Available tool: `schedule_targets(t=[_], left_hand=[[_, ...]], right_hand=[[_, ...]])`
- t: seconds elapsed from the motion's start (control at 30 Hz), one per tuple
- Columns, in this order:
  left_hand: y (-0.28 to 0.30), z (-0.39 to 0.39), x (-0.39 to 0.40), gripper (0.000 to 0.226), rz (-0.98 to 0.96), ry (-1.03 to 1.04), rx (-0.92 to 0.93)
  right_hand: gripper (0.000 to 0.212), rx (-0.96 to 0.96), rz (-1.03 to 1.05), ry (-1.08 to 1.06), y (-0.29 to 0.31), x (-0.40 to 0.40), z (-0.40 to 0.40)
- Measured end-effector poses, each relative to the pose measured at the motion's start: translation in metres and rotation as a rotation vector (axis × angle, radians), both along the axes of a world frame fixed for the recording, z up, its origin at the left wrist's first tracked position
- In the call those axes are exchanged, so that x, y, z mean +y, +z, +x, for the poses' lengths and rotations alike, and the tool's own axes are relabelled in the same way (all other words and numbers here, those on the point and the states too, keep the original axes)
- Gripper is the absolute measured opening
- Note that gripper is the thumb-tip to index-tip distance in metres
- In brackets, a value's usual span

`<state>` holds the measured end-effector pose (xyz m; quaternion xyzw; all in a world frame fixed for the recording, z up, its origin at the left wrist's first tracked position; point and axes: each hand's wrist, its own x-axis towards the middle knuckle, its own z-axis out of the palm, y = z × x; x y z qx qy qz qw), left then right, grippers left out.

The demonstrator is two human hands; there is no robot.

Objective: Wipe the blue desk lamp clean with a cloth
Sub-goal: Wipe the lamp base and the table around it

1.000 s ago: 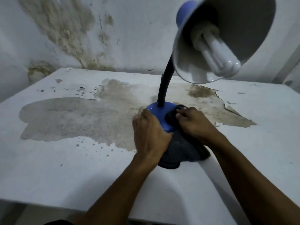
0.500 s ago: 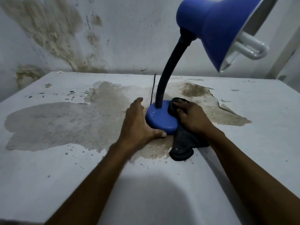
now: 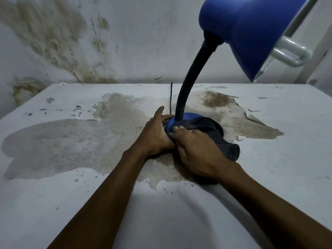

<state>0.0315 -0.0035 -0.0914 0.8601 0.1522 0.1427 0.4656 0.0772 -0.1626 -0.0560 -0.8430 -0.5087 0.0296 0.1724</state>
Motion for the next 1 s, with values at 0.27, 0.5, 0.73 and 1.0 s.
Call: schedule_targets(t=[0.27, 0.5, 0.73, 1.0], left_hand=[[-0.002, 0.002, 0.008, 0.120, 0.064, -0.043, -0.005], [-0.005, 0.003, 0.006, 0.104, 0.088, 0.001, -0.032], [-0.002, 0.001, 0.004, 0.097, 0.006, 0.013, -0.040], [-0.003, 0.004, 0.006, 0.102, -0.057, 0.048, -0.043]], right_hand=[[0.042, 0.164, -0.036, 0.191, 0.006, 0.032, 0.023], [0.054, 0.116, -0.050, 0.143, -0.002, 0.001, -0.001], [0.058, 0.106, -0.176, 0.157, 0.014, 0.024, 0.008], [0.065, 0.094, -0.075, -0.007, 0.000, 0.014, -0.013]])
